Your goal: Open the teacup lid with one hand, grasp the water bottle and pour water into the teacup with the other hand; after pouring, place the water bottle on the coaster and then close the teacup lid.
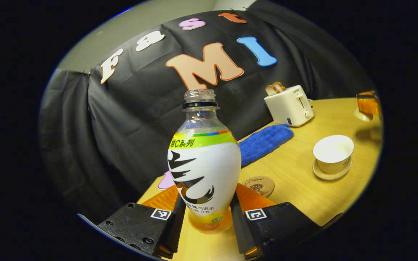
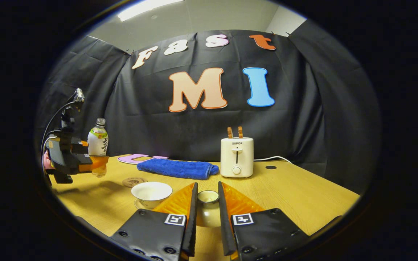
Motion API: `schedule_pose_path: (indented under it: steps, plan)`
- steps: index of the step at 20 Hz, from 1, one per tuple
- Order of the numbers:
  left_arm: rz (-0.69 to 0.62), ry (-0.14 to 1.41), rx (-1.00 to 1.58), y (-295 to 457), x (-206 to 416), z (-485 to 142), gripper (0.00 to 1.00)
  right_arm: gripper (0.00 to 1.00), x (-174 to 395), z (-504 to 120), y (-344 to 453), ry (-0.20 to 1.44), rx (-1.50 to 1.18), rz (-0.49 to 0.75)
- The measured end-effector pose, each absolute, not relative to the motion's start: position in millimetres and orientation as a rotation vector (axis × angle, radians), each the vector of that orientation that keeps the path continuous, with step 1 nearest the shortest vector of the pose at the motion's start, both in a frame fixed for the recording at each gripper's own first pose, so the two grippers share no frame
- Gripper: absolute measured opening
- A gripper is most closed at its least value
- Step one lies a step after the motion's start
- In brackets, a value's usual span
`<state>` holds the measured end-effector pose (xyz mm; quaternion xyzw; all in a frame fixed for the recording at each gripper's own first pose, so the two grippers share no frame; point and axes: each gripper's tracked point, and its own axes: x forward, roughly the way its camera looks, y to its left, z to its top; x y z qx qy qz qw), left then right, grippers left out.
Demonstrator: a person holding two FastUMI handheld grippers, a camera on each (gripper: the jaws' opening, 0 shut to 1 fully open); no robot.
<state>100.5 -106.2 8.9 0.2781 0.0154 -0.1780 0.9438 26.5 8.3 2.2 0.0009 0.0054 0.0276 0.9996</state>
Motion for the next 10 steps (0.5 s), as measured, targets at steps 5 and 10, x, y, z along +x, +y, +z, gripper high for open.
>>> schedule_pose_path:
  steps: [5, 10]
  plan:
    - [-0.383, 0.012, 0.811, -115.7, 97.1, 9.0, 0.59, 0.33, 28.1, 2.7, -6.1, 0.01, 0.002, 0.028]
    - [-0.416, -0.025, 1.067, -128.1, 90.5, 3.3, 0.6, 0.33, 27.6, 2.5, -10.7, 0.007, 0.0, 0.017]
